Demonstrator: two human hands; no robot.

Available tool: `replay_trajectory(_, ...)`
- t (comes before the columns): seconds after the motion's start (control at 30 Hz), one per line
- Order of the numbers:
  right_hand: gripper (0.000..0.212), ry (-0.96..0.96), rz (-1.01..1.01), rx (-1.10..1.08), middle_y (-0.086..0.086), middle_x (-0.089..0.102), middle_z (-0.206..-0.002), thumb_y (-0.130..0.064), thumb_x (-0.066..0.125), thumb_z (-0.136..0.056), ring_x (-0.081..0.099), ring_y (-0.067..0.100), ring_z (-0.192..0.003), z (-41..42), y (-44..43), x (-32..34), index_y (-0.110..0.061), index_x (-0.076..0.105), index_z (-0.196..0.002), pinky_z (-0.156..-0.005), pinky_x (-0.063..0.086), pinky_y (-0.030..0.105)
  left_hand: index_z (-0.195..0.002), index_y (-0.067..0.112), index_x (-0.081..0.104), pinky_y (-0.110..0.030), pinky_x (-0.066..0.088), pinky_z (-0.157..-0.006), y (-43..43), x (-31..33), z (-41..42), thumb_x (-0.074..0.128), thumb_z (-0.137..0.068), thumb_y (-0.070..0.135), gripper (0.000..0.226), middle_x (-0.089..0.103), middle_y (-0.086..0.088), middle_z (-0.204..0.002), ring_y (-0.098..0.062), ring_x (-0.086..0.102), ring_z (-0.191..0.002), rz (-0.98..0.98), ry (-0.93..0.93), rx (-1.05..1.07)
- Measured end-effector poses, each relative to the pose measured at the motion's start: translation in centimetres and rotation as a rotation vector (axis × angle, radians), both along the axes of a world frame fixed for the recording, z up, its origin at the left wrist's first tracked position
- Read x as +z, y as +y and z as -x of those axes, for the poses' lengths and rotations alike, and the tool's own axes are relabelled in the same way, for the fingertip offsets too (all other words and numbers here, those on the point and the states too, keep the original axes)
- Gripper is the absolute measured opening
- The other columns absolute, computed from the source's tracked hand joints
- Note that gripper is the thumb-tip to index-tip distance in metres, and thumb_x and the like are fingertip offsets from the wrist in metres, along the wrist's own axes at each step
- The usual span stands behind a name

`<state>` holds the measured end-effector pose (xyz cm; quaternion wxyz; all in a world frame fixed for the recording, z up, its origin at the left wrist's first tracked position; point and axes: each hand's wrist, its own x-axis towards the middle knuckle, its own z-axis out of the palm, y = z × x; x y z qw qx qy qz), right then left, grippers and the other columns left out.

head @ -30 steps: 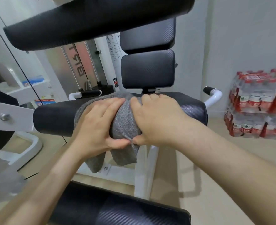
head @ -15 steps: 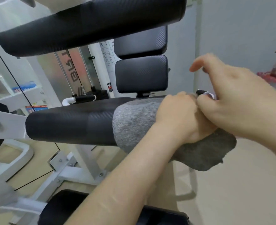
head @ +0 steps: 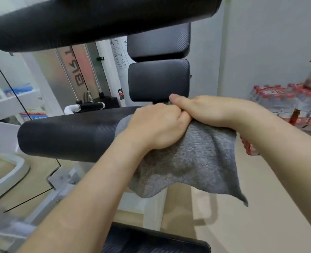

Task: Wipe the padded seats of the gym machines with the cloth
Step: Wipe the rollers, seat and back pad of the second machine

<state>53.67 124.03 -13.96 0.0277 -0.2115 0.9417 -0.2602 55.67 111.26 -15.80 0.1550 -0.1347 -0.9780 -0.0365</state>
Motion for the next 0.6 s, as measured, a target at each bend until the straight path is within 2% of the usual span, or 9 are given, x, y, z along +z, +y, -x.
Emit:
replay_trajectory(0.07, 0.061, -0.069, -0.017, -0.01, 0.007, 0.047, -0.143, -0.051, 0.019, -0.1, 0.043, 0.021, -0.13, 1.1, -0.3, 0.3, -0.014, 0.054, -0.132, -0.098, 0.026, 0.025, -0.139, 0.023, 0.044, -0.037, 0.036, -0.096, 0.0, 1.4, 1.5, 0.021, -0.101, 0.038, 0.047, 0.047, -0.009, -0.143, -0.029, 0.044, -0.127, -0.05, -0.273, 0.016)
replay_trajectory(0.13, 0.058, -0.046, -0.044, -0.02, 0.01, 0.045, -0.145, -0.045, 0.018, -0.102, 0.042, 0.024, -0.131, 1.4, -0.5, 0.3, -0.01, 0.051, -0.135, -0.1, 0.026, 0.023, -0.143, 0.022, 0.039, -0.033, 0.033, -0.098, 0.1, 1.7, 2.0, 0.023, -0.101, 0.034, 0.046, 0.044, -0.008, -0.146, -0.027, 0.042, -0.13, -0.044, -0.326, -0.024)
replay_trajectory(0.2, 0.05, 0.1, -0.138, 0.011, 0.012, 0.05, -0.138, -0.036, 0.018, -0.104, 0.045, 0.028, -0.125, 0.5, -0.4, 0.2, -0.01, 0.052, -0.129, -0.094, 0.028, 0.025, -0.128, 0.022, 0.052, -0.035, 0.036, -0.085, -0.1, 1.1, 1.4, 0.023, -0.1, 0.035, 0.043, 0.055, -0.009, -0.135, -0.029, 0.051, -0.116, 0.027, -0.213, -0.007)
replay_trajectory(0.27, 0.036, 0.344, -0.299, 0.047, 0.012, 0.054, -0.121, -0.031, 0.017, -0.103, 0.049, 0.033, -0.111, -1.7, -0.2, -0.7, -0.012, 0.046, -0.114, -0.088, 0.039, 0.04, -0.103, 0.021, 0.056, -0.036, 0.037, -0.075, -0.7, -0.6, -0.9, 0.025, -0.097, 0.036, 0.035, 0.064, -0.006, -0.115, -0.028, 0.056, -0.096, 0.057, 0.053, -0.012)
replay_trajectory(0.3, 0.034, 0.51, -0.377, 0.05, 0.01, 0.052, -0.113, -0.033, 0.016, -0.101, 0.049, 0.034, -0.104, -3.2, -0.2, -1.7, -0.014, 0.042, -0.111, -0.077, 0.044, 0.043, -0.103, 0.018, 0.057, -0.036, 0.04, -0.077, -1.3, -1.8, -2.3, 0.029, -0.094, 0.034, 0.033, 0.065, -0.005, -0.111, -0.027, 0.057, -0.096, 0.001, 0.195, -0.082)
replay_trajectory(0.37, 0.049, 0.725, -0.442, 0.004, 0.011, 0.053, -0.106, -0.044, 0.01, -0.096, 0.054, 0.034, -0.094, -6.3, -0.9, -3.3, -0.014, 0.041, -0.119, -0.063, 0.034, 0.035, -0.126, 0.015, 0.054, -0.036, 0.037, -0.101, -2.5, -3.6, -5.0, 0.032, -0.089, 0.031, 0.046, 0.059, -0.003, -0.128, -0.02, 0.051, -0.119, -0.103, 0.259, -0.234)
replay_trajectory(0.47, 0.054, 0.737, -0.32, -0.034, 0.01, 0.061, -0.107, -0.05, 0.013, -0.099, 0.059, 0.033, -0.096, -7.6, -2.6, -2.9, -0.012, 0.044, -0.123, -0.067, 0.031, 0.035, -0.144, 0.016, 0.04, -0.036, 0.025, -0.115, -5.0, -4.4, -5.2, 0.028, -0.094, 0.032, 0.054, 0.045, 0.002, -0.146, -0.013, 0.036, -0.136, -0.165, 0.235, -0.28)
replay_trajectory(0.53, 0.045, 0.673, -0.224, 0.058, 0.007, 0.057, -0.105, -0.045, 0.015, -0.101, 0.058, 0.033, -0.099, -5.8, -4.0, -2.5, -0.016, 0.043, -0.119, -0.069, 0.04, 0.038, -0.136, 0.018, 0.05, -0.037, 0.035, -0.107, -6.1, -3.7, -4.2, 0.025, -0.092, 0.034, 0.053, 0.056, 0.003, -0.134, -0.014, 0.048, -0.126, -0.144, 0.279, -0.228)
replay_trajectory(0.6, 0.042, 0.587, -0.213, 0.082, 0.007, 0.055, -0.101, -0.039, 0.014, -0.102, 0.057, 0.033, -0.102, -4.3, -5.6, -1.9, -0.016, 0.045, -0.117, -0.068, 0.039, 0.038, -0.118, 0.017, 0.062, -0.034, 0.042, -0.088, -7.1, -2.9, -3.0, 0.02, -0.087, 0.034, 0.055, 0.067, -0.001, -0.111, -0.02, 0.059, -0.105, -0.047, 0.313, -0.141)
